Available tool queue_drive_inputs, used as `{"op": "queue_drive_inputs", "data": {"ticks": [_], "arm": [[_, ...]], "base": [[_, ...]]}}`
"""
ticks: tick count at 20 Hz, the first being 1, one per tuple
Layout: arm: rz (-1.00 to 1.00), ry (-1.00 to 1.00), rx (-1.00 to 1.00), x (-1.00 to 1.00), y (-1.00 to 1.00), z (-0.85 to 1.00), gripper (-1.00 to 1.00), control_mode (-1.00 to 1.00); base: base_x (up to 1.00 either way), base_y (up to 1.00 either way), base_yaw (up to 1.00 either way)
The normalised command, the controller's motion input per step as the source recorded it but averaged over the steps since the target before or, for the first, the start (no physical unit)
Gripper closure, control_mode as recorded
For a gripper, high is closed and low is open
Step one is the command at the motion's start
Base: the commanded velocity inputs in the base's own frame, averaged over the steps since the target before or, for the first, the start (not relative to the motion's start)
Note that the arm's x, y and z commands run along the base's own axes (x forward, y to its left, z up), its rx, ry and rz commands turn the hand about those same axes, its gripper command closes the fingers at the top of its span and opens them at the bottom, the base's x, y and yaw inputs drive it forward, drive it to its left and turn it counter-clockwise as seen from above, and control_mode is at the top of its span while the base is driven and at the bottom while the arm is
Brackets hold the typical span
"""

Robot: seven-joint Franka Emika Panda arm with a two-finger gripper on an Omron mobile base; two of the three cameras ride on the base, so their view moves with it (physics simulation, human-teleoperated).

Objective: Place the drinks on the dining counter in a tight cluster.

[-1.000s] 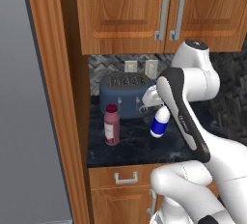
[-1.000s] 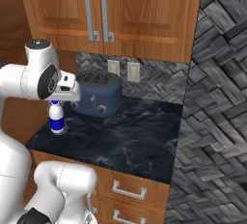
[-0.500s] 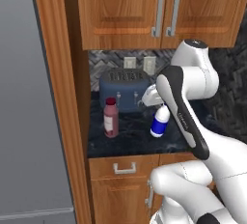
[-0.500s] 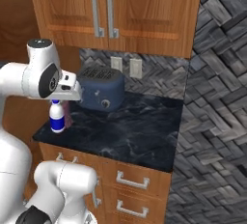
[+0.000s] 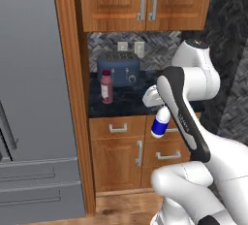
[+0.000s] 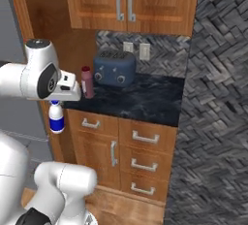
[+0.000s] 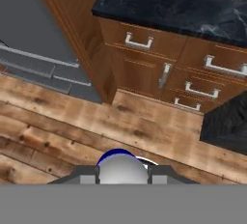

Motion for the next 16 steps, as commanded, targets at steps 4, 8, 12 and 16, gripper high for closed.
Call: {"op": "queue_drive_inputs", "data": {"ticks": [4, 8, 12, 16], "arm": [[0.00, 0.00, 0.00, 0.00, 0.00, 0.00, 1.00, 1.00], [0.00, 0.00, 0.00, 0.00, 0.00, 0.00, 1.00, 1.00], [0.00, 0.00, 0.00, 0.00, 0.00, 0.00, 1.00, 1.00], [0.00, 0.00, 0.00, 0.00, 0.00, 0.00, 1.00, 1.00]], "base": [[-0.32, -0.13, -0.38], [0.03, -0.43, -0.67], [0.02, -0.41, -0.82], [0.00, -0.31, -0.86]]}}
